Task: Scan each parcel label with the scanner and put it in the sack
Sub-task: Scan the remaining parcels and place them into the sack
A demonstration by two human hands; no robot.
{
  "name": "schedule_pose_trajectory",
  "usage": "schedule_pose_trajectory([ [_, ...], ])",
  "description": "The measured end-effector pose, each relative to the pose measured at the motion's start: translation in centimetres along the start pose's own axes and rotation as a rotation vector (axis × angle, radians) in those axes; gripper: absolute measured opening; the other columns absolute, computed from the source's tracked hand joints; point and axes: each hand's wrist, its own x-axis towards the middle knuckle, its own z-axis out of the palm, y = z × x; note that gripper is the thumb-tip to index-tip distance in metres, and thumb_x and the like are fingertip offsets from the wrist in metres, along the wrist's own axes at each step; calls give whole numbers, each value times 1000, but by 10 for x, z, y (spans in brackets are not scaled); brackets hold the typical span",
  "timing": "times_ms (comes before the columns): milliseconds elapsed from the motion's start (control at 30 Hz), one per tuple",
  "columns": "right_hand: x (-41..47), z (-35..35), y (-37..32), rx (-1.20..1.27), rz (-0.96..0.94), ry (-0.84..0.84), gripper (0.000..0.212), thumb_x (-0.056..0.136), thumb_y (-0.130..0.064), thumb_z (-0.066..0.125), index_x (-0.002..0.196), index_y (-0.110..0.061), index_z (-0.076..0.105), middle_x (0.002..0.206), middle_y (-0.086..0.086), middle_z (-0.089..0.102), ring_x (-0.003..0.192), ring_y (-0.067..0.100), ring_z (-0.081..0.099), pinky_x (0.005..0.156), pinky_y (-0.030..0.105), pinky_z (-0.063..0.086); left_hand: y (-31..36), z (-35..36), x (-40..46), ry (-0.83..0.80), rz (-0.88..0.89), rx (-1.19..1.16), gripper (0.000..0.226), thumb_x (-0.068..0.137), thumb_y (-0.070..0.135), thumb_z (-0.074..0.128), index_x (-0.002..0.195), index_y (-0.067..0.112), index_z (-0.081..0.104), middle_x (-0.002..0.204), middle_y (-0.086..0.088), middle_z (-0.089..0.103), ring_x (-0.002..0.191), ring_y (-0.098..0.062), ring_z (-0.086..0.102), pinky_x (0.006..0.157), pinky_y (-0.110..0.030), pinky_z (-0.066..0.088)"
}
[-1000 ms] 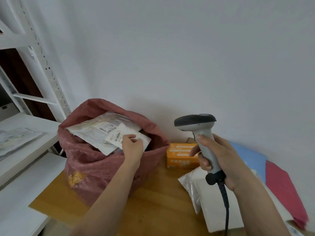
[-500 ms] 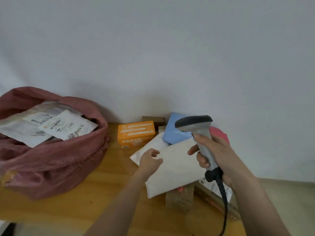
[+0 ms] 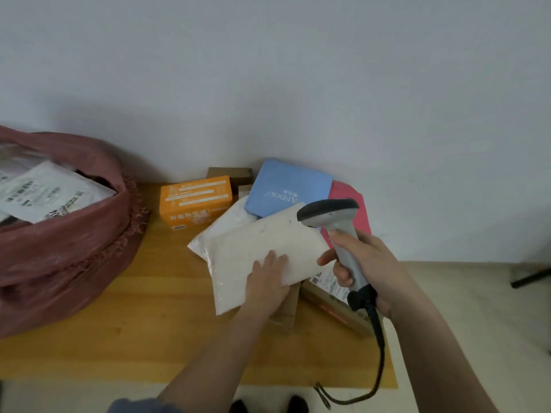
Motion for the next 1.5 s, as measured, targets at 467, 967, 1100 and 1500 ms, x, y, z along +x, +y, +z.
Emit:
schedule_pose_trajectory([
  [467,22,55,-11,-46,-29,-78,24,89,-34,67,104,-15,66,81,15,71,46,13,49,41,22,43,-34,-116,6,141,10,-78,47,97,11,49,141,25,40,124,-1,60,107,-18,61,88,-30,52],
  [967,23,126,-47,-71,-98,-244,54,75,-51,68,95,0,65,77,19,68,44,14,41,44,25,35,-131,-239,-24,591,-403,-1577,37,87,-18,38,105,8,59,104,-14,70,88,-31,70,74,-46,58],
  [1100,16,143,-55,-27,-117,-309,58,71,-51,68,95,1,61,63,10,65,40,11,39,41,21,34,-137,-243,-30,622,-414,-1736,42,90,-18,37,124,1,51,116,-18,65,106,-35,64,92,-52,52],
  [1500,-2,149,-69,114,-67,-452,36,73,-47,67,80,-12,72,66,15,57,38,9,38,39,19,34,-130,-238,-37,729,-473,-2260,59,83,-21,28,134,-1,51,132,-23,57,122,-40,54,105,-54,42],
])
